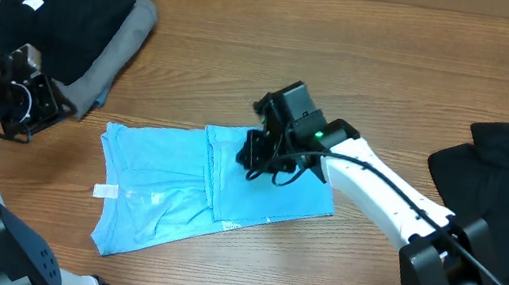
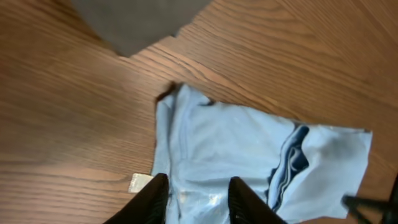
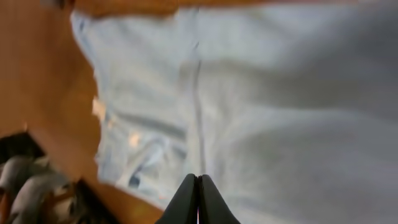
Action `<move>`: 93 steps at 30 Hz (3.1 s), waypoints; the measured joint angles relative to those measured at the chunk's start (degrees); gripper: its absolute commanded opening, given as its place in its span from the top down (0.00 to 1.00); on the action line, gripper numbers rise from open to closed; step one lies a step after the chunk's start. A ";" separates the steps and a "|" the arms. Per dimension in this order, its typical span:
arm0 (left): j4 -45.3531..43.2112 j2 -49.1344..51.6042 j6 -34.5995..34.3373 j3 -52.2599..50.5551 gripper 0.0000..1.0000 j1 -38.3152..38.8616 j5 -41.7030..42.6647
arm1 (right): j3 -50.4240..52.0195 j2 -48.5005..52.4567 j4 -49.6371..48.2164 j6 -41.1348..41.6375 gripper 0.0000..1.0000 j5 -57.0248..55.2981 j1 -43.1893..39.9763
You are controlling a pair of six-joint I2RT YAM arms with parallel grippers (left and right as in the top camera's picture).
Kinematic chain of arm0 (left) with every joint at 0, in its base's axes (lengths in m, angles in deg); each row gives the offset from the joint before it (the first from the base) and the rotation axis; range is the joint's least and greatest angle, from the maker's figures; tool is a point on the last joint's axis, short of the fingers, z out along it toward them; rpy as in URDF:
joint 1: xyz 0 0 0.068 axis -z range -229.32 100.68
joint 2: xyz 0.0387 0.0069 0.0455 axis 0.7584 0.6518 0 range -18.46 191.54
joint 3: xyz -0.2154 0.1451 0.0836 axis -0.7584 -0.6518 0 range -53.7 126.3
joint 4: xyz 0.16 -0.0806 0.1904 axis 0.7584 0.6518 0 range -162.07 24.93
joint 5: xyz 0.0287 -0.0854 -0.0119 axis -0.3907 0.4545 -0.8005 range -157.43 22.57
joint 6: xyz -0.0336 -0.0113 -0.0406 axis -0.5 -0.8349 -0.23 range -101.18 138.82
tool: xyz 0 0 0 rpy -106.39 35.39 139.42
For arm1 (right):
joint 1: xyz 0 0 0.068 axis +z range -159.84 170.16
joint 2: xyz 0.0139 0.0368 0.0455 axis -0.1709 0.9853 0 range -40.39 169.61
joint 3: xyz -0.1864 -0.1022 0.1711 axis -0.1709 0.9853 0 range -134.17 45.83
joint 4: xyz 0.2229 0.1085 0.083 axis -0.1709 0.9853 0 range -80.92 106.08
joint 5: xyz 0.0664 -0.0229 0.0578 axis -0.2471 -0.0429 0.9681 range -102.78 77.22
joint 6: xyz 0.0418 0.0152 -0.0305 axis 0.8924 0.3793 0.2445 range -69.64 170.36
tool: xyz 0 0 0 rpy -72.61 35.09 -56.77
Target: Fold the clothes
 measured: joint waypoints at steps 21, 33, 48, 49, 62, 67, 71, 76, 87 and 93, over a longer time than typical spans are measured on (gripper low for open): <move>1.29 0.00 2.73 0.00 0.38 7.28 -4.28 | 0.33 14.12 -12.04 4.13 0.92 5.79 7.10; -3.89 0.00 0.37 -7.85 0.38 7.28 -7.37 | -2.27 -2.27 7.85 -3.10 0.93 3.72 -4.13; -7.82 0.00 1.31 -12.33 0.60 7.28 -1.31 | -1.38 12.13 3.96 15.67 0.96 -1.73 -3.41; -7.82 0.00 1.31 -12.35 0.60 7.28 -1.25 | -1.51 12.39 3.06 17.09 0.96 -1.44 -3.69; -8.00 0.00 1.36 -12.52 0.48 7.28 -0.79 | -1.53 13.99 -7.19 23.54 0.94 -0.52 -18.32; -8.61 0.00 1.36 -12.52 0.47 8.15 -0.70 | -1.51 14.32 -8.61 20.24 0.78 3.50 -21.35; -9.09 0.00 1.36 -12.70 0.48 10.78 -0.70 | -1.49 13.79 -7.78 16.81 0.72 5.49 -21.31; -13.07 0.00 1.03 -16.48 0.54 13.53 -0.68 | -1.36 7.87 -4.39 10.82 0.70 6.14 -21.16; -39.87 0.02 -2.08 -35.01 0.81 13.70 8.41 | -1.44 -7.34 4.72 1.88 0.70 6.95 -19.43; -50.14 0.04 -4.46 -43.28 0.81 13.70 8.46 | -1.44 -7.26 7.45 0.57 0.70 6.82 -19.39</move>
